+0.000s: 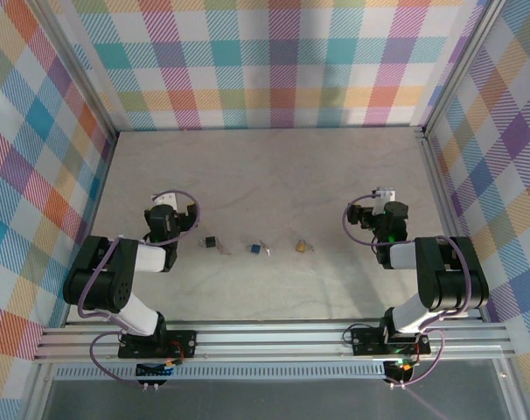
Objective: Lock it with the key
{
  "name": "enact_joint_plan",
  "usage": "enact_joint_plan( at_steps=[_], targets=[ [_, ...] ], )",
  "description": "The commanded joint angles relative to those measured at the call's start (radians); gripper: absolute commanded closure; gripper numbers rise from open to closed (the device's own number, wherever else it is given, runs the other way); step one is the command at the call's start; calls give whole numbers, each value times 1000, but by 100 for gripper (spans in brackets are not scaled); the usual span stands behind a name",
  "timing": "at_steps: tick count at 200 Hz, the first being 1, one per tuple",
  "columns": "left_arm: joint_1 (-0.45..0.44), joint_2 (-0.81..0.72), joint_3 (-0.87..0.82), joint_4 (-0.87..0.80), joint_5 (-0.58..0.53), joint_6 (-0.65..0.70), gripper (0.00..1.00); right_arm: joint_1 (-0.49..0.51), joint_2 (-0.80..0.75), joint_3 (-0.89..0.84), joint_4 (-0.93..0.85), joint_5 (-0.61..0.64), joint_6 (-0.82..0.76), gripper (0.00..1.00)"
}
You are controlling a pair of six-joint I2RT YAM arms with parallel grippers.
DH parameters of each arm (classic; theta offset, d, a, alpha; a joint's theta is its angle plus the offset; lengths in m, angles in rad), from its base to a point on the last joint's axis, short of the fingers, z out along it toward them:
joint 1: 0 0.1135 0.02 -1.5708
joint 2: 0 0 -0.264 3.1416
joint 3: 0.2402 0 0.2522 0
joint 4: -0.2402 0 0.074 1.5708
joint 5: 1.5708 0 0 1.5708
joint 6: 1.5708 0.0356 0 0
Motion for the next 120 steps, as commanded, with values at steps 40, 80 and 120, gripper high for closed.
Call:
enact_joint_plan(
  at_steps=[40,80,120],
  targets=[
    [-5,1,-17,71,77,31,0,-3,-2,20,28,-23,7,1],
    [-20,4,-11,58,91,53,0,-4,-1,20,28,-23,7,1],
    [-13,2,-8,54,100,49,0,-3,-1,20,28,-22,7,1]
  ],
)
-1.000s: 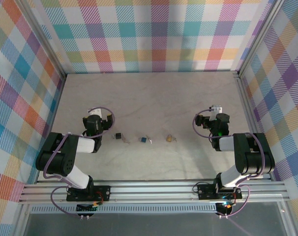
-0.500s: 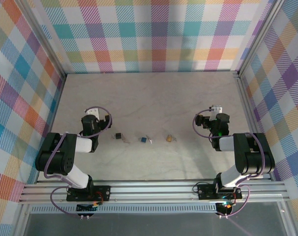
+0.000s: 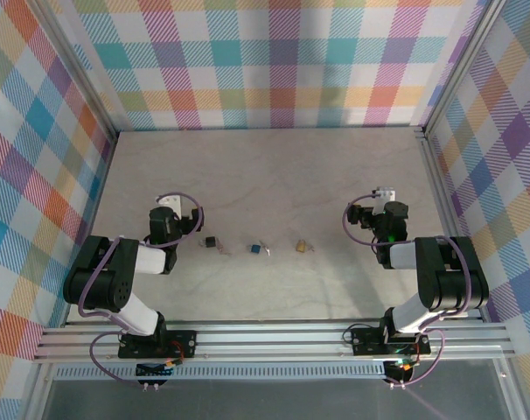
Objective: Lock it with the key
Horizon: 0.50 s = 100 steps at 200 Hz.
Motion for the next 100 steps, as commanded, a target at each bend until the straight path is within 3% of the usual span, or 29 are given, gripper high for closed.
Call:
enact_joint_plan(
  at_steps=[1,100],
  targets=[
    [7,-1,16,23,14,16,0,-3,-1,19,28,-22,7,1],
    [10,-1,19,17,3,8,0,-4,-2,19,27,-22,7,1]
  ],
)
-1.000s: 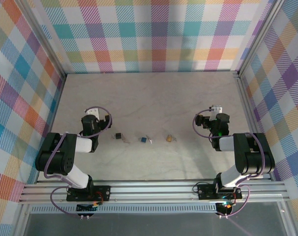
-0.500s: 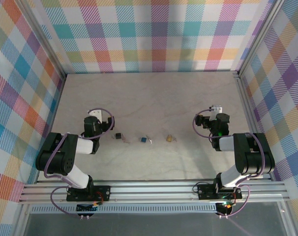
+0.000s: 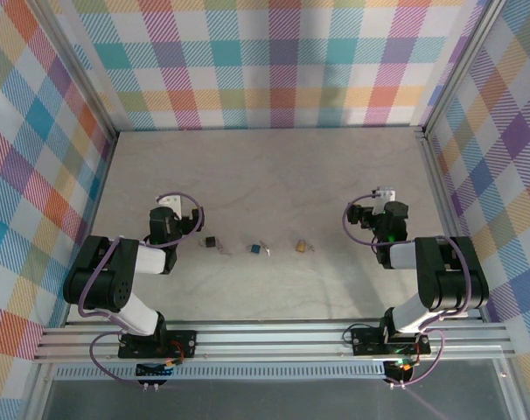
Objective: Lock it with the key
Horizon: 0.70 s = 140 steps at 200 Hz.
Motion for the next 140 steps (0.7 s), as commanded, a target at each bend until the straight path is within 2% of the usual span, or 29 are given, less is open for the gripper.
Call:
enact_joint_plan(
  at_steps=[1,140],
  targets=[
    [8,-1,19,17,-4,8,0,-4,-2,19,28,-22,6,1],
    [8,0,25,7,-21,-1,0,-3,0,19,27,-23,7,1]
  ],
)
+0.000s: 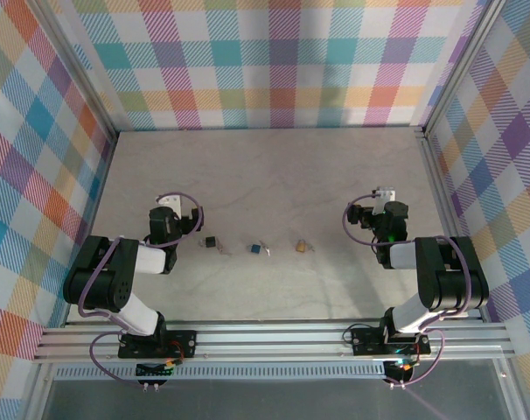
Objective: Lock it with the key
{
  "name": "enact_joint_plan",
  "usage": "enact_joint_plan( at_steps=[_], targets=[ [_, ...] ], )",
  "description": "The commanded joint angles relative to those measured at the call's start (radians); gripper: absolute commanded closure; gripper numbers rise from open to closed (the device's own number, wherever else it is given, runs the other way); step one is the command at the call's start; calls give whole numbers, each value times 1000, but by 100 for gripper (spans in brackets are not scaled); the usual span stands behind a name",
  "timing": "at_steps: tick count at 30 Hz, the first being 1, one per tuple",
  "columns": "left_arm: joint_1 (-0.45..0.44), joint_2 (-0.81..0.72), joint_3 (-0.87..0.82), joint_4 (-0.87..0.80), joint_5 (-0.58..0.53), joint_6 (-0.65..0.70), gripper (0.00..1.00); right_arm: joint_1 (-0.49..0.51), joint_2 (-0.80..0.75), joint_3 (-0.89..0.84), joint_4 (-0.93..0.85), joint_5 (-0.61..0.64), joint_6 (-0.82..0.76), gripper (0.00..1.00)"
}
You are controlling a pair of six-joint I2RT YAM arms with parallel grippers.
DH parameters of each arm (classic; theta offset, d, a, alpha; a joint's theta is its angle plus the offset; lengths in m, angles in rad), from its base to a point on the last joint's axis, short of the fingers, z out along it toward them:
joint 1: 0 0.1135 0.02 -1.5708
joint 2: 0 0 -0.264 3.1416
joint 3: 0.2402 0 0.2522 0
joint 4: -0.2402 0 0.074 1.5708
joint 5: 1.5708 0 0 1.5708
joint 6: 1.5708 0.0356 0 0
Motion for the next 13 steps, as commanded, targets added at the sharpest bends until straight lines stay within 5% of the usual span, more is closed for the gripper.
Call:
enact_joint_plan(
  at_steps=[1,13],
  targets=[
    [8,0,23,9,-10,0,0,-3,-1,19,27,-23,7,1],
    [25,1,32,-8,4,-16,0,-3,-2,19,28,-22,6,1]
  ],
)
